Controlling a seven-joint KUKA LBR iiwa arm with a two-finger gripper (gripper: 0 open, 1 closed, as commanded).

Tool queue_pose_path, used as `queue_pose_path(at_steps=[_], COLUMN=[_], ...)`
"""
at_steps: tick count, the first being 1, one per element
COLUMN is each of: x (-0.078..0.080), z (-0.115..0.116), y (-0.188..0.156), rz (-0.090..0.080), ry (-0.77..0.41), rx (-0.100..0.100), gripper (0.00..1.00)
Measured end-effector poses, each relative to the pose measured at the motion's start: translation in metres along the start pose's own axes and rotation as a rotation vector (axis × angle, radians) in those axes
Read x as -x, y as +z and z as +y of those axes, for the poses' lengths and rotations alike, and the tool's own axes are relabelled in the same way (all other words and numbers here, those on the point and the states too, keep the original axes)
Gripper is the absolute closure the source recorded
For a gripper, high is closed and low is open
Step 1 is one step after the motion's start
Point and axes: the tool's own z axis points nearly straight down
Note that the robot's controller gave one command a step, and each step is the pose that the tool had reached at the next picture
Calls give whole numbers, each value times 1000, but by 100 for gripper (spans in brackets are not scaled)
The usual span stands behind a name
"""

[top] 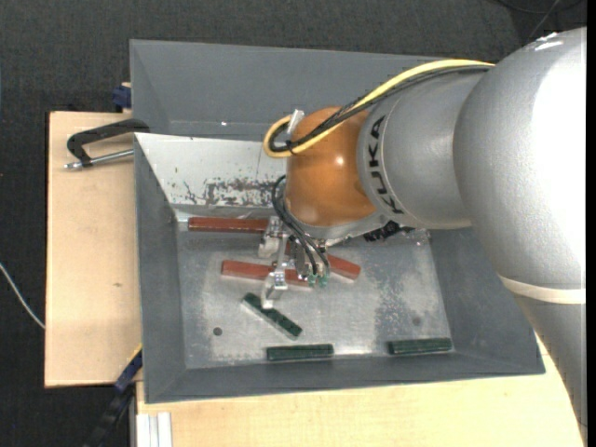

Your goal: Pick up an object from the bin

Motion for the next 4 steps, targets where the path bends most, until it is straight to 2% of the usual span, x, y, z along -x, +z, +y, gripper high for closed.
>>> queue_pose_path(at_steps=[1,2,3,4], x=[0,0,0,-12], z=[-12,-12,-12,-22], y=[-120,-120,-120,-64], rz=[-5,-4,-4,-7], ry=[-46,-46,-46,-104], rx=[-2,-2,-2,-2], gripper=[100,0,0,0])
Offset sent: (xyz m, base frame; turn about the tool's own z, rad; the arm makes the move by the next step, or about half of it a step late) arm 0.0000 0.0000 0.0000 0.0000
